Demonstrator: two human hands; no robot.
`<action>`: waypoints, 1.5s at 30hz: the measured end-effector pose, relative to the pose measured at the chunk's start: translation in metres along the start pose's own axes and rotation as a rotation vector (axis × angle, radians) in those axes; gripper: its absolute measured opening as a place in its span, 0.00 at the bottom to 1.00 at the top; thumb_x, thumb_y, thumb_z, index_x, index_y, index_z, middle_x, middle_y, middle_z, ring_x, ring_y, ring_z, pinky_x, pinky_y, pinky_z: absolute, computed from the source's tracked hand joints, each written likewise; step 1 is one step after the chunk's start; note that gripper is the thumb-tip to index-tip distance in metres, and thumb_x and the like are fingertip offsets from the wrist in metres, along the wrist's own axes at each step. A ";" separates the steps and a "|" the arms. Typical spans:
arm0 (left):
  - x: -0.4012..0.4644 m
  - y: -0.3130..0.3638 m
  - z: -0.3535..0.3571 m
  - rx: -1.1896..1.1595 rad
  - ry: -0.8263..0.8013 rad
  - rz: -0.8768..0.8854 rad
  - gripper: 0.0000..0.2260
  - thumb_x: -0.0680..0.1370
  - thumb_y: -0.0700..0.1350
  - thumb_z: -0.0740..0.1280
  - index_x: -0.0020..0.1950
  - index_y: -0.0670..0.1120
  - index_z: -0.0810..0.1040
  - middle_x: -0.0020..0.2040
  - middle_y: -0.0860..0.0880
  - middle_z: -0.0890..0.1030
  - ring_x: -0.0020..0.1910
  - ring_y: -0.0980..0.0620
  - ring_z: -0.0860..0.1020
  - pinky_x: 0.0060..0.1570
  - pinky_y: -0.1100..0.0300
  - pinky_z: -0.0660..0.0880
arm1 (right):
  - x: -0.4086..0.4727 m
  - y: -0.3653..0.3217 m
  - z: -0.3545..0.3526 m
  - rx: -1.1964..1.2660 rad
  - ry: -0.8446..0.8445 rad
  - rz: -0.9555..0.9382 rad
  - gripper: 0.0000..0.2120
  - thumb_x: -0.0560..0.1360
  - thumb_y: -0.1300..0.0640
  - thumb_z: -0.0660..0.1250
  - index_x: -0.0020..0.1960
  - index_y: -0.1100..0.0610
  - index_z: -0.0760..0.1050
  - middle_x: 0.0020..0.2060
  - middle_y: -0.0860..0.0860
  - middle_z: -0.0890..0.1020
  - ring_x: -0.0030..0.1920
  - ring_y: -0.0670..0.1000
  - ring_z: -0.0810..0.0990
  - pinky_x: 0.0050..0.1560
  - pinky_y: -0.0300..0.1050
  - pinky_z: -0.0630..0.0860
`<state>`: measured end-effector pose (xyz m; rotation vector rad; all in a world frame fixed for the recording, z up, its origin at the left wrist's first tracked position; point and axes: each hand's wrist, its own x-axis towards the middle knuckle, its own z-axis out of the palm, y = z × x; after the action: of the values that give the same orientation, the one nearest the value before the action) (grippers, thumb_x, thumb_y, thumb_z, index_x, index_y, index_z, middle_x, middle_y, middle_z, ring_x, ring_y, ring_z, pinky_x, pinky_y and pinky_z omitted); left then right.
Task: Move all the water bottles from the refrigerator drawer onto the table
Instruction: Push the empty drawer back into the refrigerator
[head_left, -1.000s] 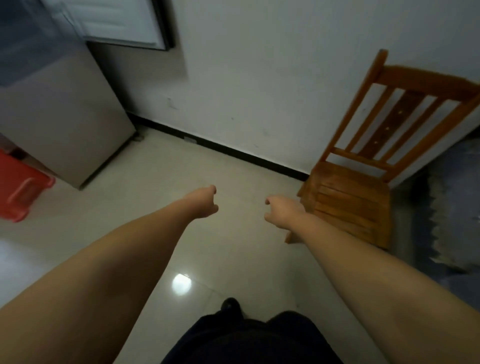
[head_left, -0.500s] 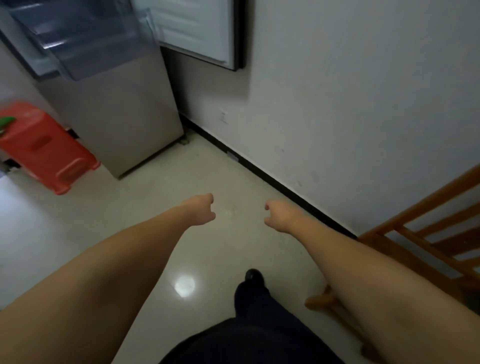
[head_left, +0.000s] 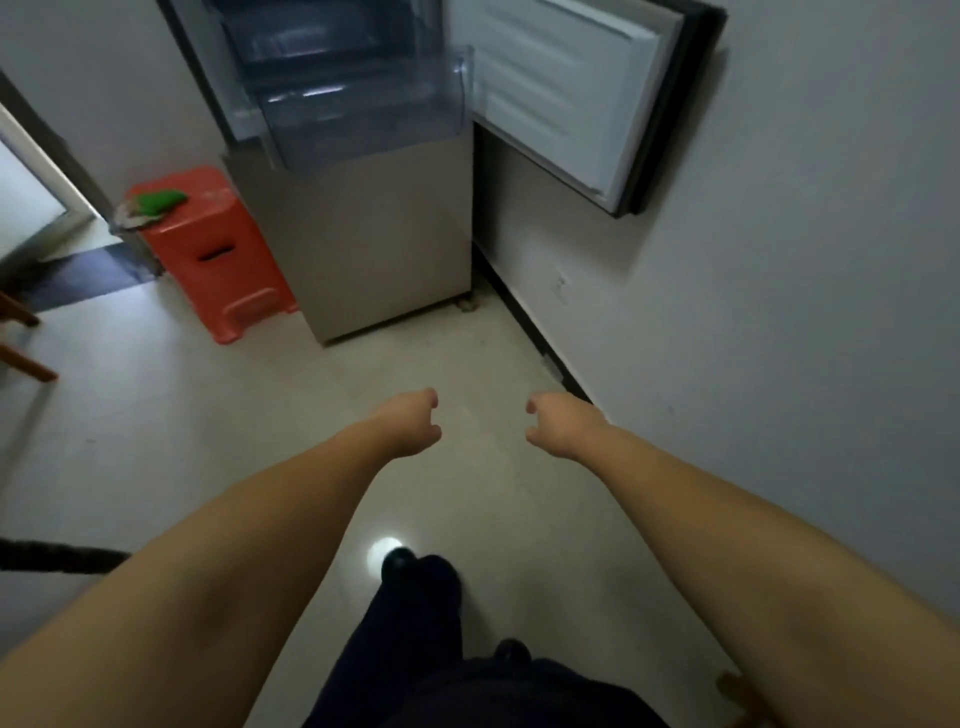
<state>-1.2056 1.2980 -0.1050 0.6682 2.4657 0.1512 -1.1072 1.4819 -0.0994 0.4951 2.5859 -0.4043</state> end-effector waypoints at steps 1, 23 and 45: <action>0.012 -0.007 -0.007 -0.014 0.005 -0.013 0.21 0.80 0.47 0.62 0.72 0.45 0.64 0.65 0.42 0.74 0.61 0.43 0.75 0.56 0.55 0.72 | 0.016 -0.006 -0.007 -0.004 0.001 -0.014 0.20 0.79 0.55 0.61 0.69 0.58 0.69 0.65 0.57 0.74 0.63 0.58 0.75 0.61 0.48 0.72; 0.258 -0.180 -0.277 -0.357 0.206 -0.102 0.18 0.79 0.45 0.63 0.67 0.40 0.69 0.61 0.40 0.77 0.58 0.41 0.78 0.54 0.55 0.74 | 0.351 -0.182 -0.206 0.197 0.136 -0.048 0.13 0.77 0.55 0.64 0.59 0.58 0.76 0.57 0.57 0.79 0.57 0.57 0.78 0.55 0.46 0.74; 0.476 -0.127 -0.397 -2.253 0.536 -0.356 0.13 0.74 0.33 0.49 0.46 0.37 0.72 0.44 0.42 0.78 0.45 0.47 0.78 0.65 0.49 0.71 | 0.587 -0.178 -0.391 1.372 0.089 0.185 0.27 0.84 0.46 0.41 0.79 0.59 0.47 0.52 0.65 0.80 0.31 0.50 0.74 0.23 0.35 0.72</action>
<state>-1.8195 1.4384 -0.0464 -0.8593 1.1633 2.4529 -1.8170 1.6246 -0.0287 1.1471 1.9172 -2.0878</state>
